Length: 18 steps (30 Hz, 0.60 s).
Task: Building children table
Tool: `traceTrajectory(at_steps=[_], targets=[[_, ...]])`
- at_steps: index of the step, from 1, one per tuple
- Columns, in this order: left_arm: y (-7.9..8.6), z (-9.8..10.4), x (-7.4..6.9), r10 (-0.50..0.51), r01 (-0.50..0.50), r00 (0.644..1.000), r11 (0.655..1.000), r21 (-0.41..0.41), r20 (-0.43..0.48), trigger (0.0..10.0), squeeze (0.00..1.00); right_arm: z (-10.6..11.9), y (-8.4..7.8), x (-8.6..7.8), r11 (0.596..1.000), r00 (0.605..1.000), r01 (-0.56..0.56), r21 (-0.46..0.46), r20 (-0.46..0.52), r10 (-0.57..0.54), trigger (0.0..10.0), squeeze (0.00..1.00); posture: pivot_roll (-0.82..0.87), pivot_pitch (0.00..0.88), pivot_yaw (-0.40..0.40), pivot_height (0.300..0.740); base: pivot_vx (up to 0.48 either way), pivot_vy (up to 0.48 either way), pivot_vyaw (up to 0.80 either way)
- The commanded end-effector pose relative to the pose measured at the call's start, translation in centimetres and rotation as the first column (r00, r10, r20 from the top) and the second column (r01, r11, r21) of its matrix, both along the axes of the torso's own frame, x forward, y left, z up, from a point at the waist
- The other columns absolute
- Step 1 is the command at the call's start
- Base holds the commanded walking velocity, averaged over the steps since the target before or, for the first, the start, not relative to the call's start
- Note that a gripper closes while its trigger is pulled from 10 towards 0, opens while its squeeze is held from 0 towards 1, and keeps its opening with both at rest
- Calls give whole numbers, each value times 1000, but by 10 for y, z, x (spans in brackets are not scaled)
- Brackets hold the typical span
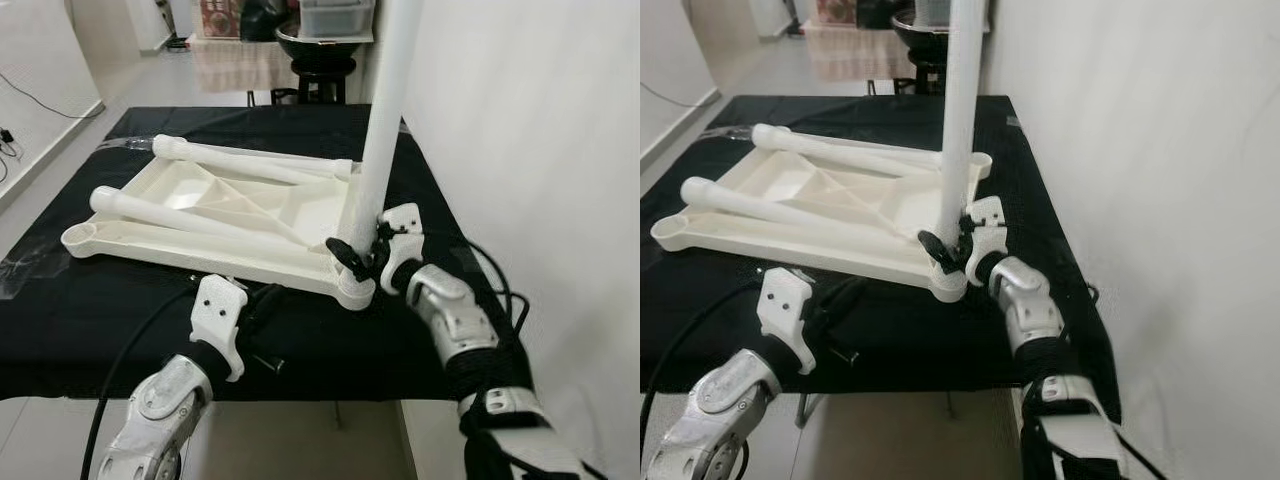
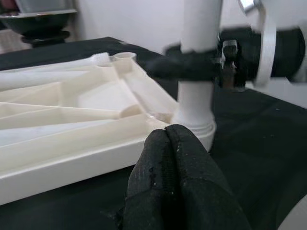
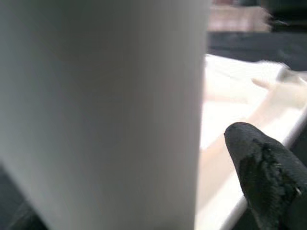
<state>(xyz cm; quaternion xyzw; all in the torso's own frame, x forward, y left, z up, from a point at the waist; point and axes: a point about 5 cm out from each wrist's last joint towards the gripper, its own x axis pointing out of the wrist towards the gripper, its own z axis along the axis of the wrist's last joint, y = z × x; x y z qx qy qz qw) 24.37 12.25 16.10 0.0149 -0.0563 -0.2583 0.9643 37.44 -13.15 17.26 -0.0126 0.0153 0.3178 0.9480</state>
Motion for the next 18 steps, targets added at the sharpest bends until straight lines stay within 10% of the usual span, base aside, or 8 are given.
traceTrajectory(at_steps=[1,3,10,11,18], targets=[[-1,-3,1,-3,3,1000,1000,9,-13,10000,0,8,6,0,995,994,-103,-13,22,104,10000,0,46,49,-27,740,0,0,0],[-1,-2,2,-2,2,1000,1000,10,-9,10000,0,14,9,-1,954,956,-291,-74,19,293,10000,0,59,42,-36,740,0,0,0],[1,-2,2,4,-4,1000,1000,14,-4,10000,0,25,11,5,910,911,-413,-34,-9,413,8824,0,77,40,-38,740,0,0,0],[2,-1,1,4,-4,1000,1000,16,-3,10000,0,24,10,6,906,905,-424,-1,-27,424,0,0,84,42,-40,740,0,0,0],[2,-1,0,6,-5,1000,1000,20,-4,10000,0,16,1,7,925,924,-378,32,-55,380,0,0,86,50,-39,740,0,0,0]])
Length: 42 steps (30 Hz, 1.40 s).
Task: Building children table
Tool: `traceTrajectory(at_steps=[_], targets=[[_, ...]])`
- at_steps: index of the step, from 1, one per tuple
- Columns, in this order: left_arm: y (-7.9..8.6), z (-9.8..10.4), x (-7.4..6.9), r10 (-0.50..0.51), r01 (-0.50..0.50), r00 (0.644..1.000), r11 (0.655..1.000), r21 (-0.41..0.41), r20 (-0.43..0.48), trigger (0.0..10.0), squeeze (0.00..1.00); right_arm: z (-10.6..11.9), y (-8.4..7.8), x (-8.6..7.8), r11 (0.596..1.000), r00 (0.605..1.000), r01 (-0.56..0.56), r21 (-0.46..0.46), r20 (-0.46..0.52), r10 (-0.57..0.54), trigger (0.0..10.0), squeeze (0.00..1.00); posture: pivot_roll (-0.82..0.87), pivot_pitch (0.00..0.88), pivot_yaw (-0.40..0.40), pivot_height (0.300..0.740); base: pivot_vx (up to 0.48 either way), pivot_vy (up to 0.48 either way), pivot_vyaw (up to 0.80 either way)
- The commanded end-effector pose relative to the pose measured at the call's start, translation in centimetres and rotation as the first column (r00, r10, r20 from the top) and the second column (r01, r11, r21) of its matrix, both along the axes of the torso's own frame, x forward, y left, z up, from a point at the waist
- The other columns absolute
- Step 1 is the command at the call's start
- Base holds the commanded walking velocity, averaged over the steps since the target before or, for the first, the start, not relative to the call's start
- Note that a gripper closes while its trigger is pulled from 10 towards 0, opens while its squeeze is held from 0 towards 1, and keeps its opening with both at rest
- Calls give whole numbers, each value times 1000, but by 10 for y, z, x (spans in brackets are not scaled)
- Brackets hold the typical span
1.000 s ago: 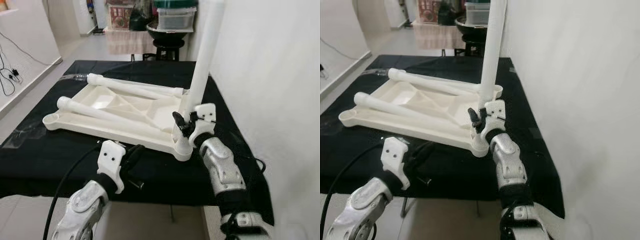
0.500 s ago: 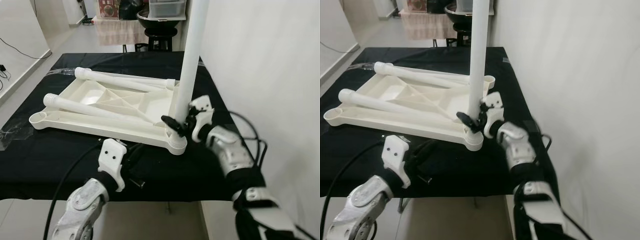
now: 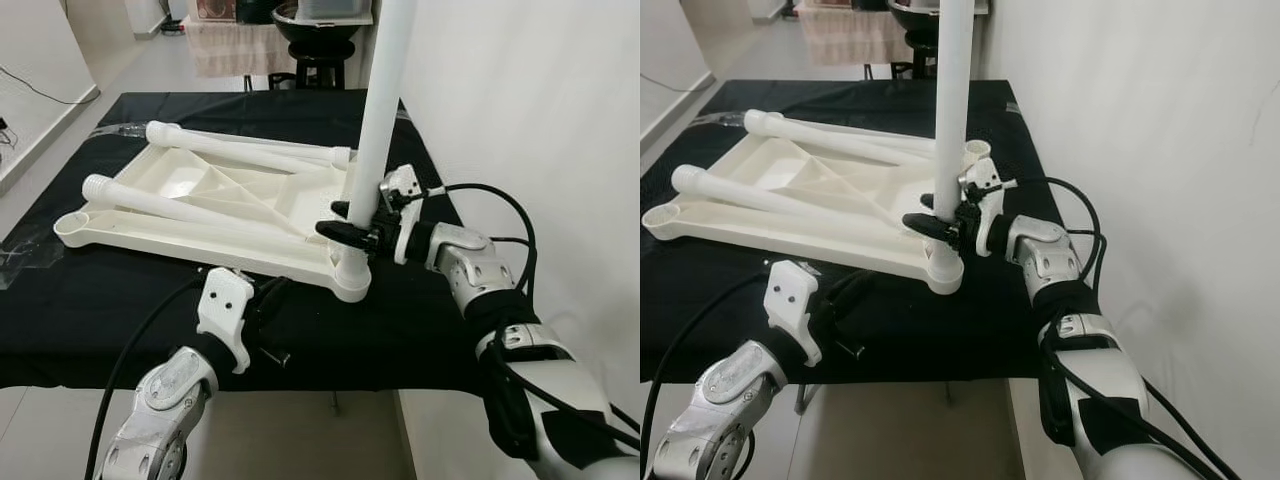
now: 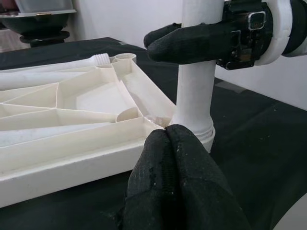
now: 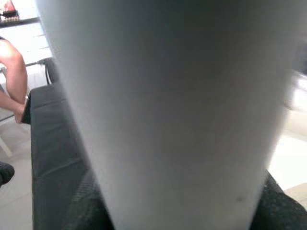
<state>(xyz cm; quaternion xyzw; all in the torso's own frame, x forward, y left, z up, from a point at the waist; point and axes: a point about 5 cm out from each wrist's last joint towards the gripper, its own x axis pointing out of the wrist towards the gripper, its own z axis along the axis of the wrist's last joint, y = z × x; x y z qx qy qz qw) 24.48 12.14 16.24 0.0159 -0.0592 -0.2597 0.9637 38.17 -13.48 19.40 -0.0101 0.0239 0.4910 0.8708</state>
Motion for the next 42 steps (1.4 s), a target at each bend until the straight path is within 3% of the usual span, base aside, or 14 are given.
traceTrajectory(at_steps=[1,10,12,13,14,16,18,26,27,28,33,34,36,42], targets=[[3,-2,-2,9,-9,1000,1000,20,-10,10000,0,-7,1,0,1000,999,5,12,-42,-4,0,0,85,52,-38,740,0,0,0],[3,-1,-2,8,-8,1000,1000,19,-9,10000,0,-36,-37,-7,980,975,195,-30,-100,-197,0,0,80,63,-43,740,0,0,0],[5,-1,-3,11,-11,1000,1000,20,-8,10000,0,-74,-59,-12,782,766,602,-163,-158,-623,0,0,74,63,-57,740,0,0,0],[5,-1,-3,11,-11,1000,1000,20,-8,10000,0,-74,-59,-12,782,766,602,-163,-158,-623,0,0,74,63,-57,740,0,0,0],[6,-1,-3,12,-12,1000,1000,21,-9,10000,0,-86,-65,-17,662,637,721,-207,-181,-750,0,0,74,63,-57,740,0,0,0],[6,-1,-3,12,-12,1000,1000,21,-9,10000,0,-86,-65,-17,662,637,721,-207,-181,-750,0,0,74,63,-57,740,0,0,0],[8,-1,-2,16,-16,1000,1000,26,-8,10000,0,-91,-13,-37,717,695,678,-160,-177,-697,0,0,70,59,-41,740,0,0,0],[4,-1,-1,4,-4,1000,1000,23,-7,10000,0,-78,12,-30,776,758,619,-116,-168,-630,2471,0,82,48,-61,740,0,0,0],[6,-1,1,15,-15,1000,1000,27,-1,10000,0,-76,17,-25,793,773,601,-99,-179,-609,10000,557,88,36,-51,740,0,0,0],[7,0,1,19,-19,1000,999,27,2,10000,0,-75,18,-24,809,789,582,-80,-187,-586,10000,1000,86,33,-49,740,0,0,0],[3,0,1,6,-6,1000,1000,21,2,10000,0,-63,23,-23,839,821,541,-59,-176,-543,10000,1000,81,31,-49,740,0,0,0],[1,-1,1,-1,1,1000,1000,20,-1,10000,0,-49,25,-22,894,883,448,-3,-158,-443,10000,67,80,28,-49,740,0,0,0],[0,-1,1,-3,3,1000,1000,17,-2,10000,0,-27,26,-25,962,961,268,49,-79,-264,10000,0,81,27,-52,740,0,0,0],[0,0,2,6,-6,1000,1000,16,3,10000,0,-7,21,-26,999,999,-43,33,6,43,10000,0,86,29,-57,740,0,0,0]])
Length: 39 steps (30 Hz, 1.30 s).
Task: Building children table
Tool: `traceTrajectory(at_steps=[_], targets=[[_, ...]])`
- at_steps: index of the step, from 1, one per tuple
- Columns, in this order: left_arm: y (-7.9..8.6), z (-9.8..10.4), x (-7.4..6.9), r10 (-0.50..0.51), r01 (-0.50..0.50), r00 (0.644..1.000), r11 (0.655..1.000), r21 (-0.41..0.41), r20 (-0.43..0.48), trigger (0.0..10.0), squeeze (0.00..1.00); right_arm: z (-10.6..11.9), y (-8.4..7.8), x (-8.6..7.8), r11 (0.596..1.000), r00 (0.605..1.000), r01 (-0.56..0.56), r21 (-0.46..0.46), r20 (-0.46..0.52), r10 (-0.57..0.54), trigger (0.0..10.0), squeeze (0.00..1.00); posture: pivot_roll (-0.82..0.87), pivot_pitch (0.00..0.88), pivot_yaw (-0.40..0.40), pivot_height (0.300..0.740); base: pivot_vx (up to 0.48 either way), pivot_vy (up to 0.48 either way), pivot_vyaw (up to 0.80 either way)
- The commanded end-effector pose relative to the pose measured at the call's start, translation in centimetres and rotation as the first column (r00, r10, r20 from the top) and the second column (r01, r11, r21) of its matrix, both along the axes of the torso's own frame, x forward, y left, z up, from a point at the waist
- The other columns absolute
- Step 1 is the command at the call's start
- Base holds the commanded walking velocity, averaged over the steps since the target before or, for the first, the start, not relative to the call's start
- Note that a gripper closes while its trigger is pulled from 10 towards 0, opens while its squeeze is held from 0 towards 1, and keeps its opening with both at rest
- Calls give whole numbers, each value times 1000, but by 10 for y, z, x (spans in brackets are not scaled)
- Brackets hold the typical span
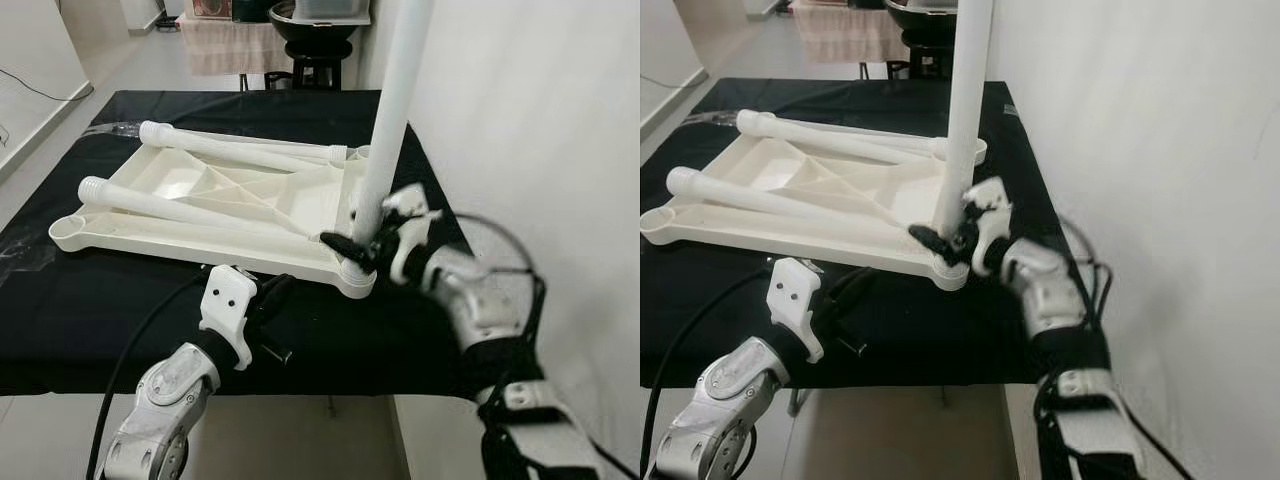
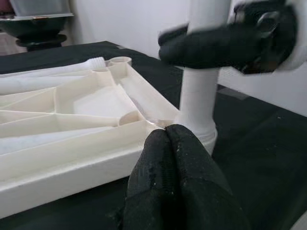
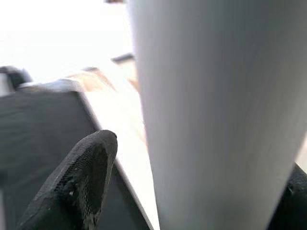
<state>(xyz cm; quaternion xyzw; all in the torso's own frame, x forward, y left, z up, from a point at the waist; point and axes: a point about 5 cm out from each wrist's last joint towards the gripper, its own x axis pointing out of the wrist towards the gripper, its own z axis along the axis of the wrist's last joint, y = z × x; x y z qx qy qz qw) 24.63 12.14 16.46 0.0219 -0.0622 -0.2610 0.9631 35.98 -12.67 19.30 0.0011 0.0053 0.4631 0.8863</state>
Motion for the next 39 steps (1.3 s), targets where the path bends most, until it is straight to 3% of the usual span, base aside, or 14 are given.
traceTrajectory(at_steps=[1,3,4,7,15,22,25,27,33,34,35,36,38,39], targets=[[0,-2,1,9,-9,1000,1000,6,-6,10000,0,-6,13,-4,994,994,-107,-4,-15,107,10000,0,86,29,-57,740,0,0,0],[0,-2,1,11,-11,1000,1000,6,-3,10000,0,2,8,7,993,992,-122,4,-16,122,10000,0,88,31,-58,740,0,0,0],[0,-2,0,13,-13,1000,1000,6,-2,10000,0,8,7,12,992,992,-127,19,-14,127,745,0,88,32,-59,740,0,0,0],[0,-2,0,14,-14,1000,1000,6,-3,10000,0,12,6,14,990,990,-137,39,-12,138,0,0,88,37,-60,740,0,0,0],[0,-2,-1,15,-15,1000,1000,4,-4,10000,0,9,0,16,988,990,-136,70,-28,138,0,0,78,48,-62,740,0,0,0],[2,-1,-1,16,-16,1000,1000,3,-5,10000,0,-27,0,6,999,995,37,-1,-96,-37,0,0,56,56,-64,740,0,0,0],[3,-2,-2,18,-18,1000,1000,3,-8,10000,0,-55,5,-1,949,944,306,-77,-105,-313,0,0,44,60,-62,740,0,0,0],[1,-3,-2,4,-4,1000,1000,2,-16,10000,0,-66,21,-28,878,879,470,-87,-43,-475,0,0,35,74,-45,740,0,0,0],[-3,-4,-2,-10,10,1000,1000,-3,-22,10000,0,-68,11,-18,816,810,571,-92,-98,-578,0,0,36,69,-50,740,0,0,0],[-4,-5,-3,-13,13,1000,1000,-4,-24,10000,0,-71,8,-12,804,792,584,-112,-140,-595,4392,0,37,68,-43,740,0,0,0],[-4,-5,-3,-13,13,1000,1000,-4,-24,10000,0,-71,8,-12,804,792,584,-112,-140,-595,4392,0,37,68,-43,740,0,0,0],[-3,-5,-3,-10,10,1000,1000,-1,-24,10000,0,-72,10,-12,809,796,575,-123,-147,-588,10000,0,37,68,-43,740,0,0,0],[-2,-4,-2,-6,6,1000,1000,-2,-22,10000,0,-69,12,-12,826,812,554,-105,-151,-563,10000,0,39,66,-43,740,0,0,0],[-1,-4,-2,-5,5,1000,1000,-2,-20,10000,0,-64,13,-9,849,836,523,-77,-149,-529,10000,1000,39,66,-43,740,0,0,0]])
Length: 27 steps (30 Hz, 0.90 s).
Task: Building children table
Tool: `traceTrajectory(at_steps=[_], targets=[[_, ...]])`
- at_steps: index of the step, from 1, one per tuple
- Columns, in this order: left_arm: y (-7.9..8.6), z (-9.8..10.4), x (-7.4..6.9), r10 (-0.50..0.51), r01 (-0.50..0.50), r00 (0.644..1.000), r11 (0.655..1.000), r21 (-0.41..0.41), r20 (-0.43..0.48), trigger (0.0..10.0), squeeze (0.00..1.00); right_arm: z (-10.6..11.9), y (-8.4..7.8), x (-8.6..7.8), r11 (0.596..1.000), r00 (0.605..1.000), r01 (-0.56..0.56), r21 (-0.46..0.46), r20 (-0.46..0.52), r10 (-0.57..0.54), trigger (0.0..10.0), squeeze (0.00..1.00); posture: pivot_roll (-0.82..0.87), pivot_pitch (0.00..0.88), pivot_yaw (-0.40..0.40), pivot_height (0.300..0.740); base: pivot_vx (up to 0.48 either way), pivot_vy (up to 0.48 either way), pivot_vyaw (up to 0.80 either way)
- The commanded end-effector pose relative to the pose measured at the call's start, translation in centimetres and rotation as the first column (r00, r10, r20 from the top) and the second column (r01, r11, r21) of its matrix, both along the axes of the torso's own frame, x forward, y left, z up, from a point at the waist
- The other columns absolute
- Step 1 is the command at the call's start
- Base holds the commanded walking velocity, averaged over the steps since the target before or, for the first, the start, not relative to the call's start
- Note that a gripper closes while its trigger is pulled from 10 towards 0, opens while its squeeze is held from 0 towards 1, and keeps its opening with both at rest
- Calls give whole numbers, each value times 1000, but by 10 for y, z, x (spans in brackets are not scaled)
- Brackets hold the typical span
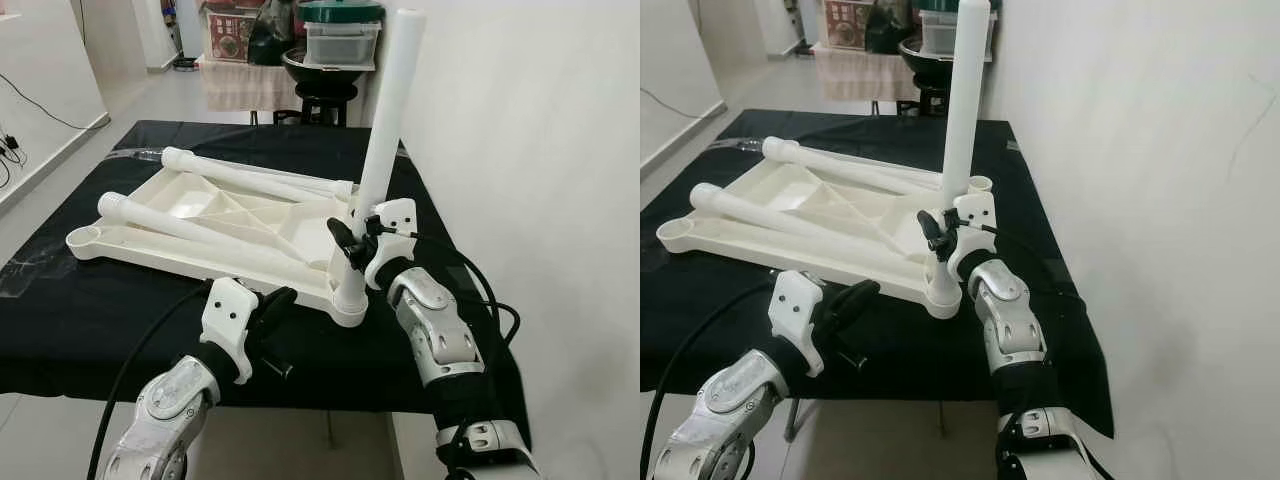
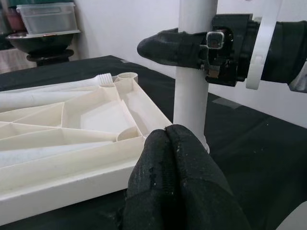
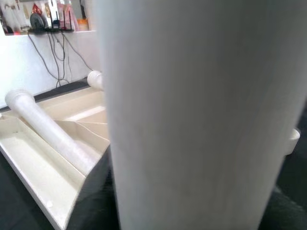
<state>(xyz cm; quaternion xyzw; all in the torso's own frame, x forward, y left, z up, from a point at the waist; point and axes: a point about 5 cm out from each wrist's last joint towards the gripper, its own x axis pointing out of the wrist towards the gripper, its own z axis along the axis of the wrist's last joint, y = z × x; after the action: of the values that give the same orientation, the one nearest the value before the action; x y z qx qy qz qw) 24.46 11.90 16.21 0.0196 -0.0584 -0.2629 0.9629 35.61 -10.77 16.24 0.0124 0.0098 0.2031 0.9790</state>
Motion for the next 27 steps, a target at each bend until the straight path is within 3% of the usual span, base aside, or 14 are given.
traceTrajectory(at_steps=[1,4,5,6,7,13,16,22,23,27], targets=[[1,-1,0,-1,1,1000,1000,1,-11,10000,0,-29,-5,-7,1000,990,-5,8,-140,6,10000,1000,39,62,-41,740,0,0,0],[-1,-2,0,-10,10,1000,1000,2,-11,10000,0,-6,-3,-1,993,992,-109,54,-61,113,10000,1000,41,58,-42,740,0,0,0],[-1,-2,0,-10,10,1000,1000,2,-11,10000,0,1,-3,2,987,987,-152,58,-39,154,10000,286,41,58,-42,740,0,0,0],[-1,-2,0,-10,10,1000,1000,2,-11,10000,0,1,-3,2,987,987,-152,58,-39,154,10000,286,41,58,-42,740,0,0,0],[-1,-1,1,-7,7,1000,1000,2,-8,10000,0,11,-5,7,970,971,-240,38,-5,240,10000,0,41,51,-43,740,0,0,0],[-1,0,2,-1,1,1000,1000,0,-4,10000,0,22,-7,14,913,913,-408,-14,1,408,10000,0,46,46,-47,740,0,0,0],[0,0,3,1,-1,1000,1000,0,-1,10000,0,29,-6,19,835,837,-547,-62,-31,546,10000,0,45,41,-44,740,0,0,0],[-1,0,3,2,-2,1000,1000,-2,2,10000,0,37,-6,21,787,788,-616,-26,-25,616,10000,0,50,39,-46,740,0,0,0],[-1,0,3,3,-3,1000,1000,-2,2,10000,0,38,-7,21,771,771,-637,-15,-29,637,0,0,51,38,-48,740,0,0,0],[-1,0,2,5,-5,1000,1000,-3,1,10000,0,39,-10,21,734,733,-679,-1,-35,679,0,0,54,39,-51,740,0,0,0]])
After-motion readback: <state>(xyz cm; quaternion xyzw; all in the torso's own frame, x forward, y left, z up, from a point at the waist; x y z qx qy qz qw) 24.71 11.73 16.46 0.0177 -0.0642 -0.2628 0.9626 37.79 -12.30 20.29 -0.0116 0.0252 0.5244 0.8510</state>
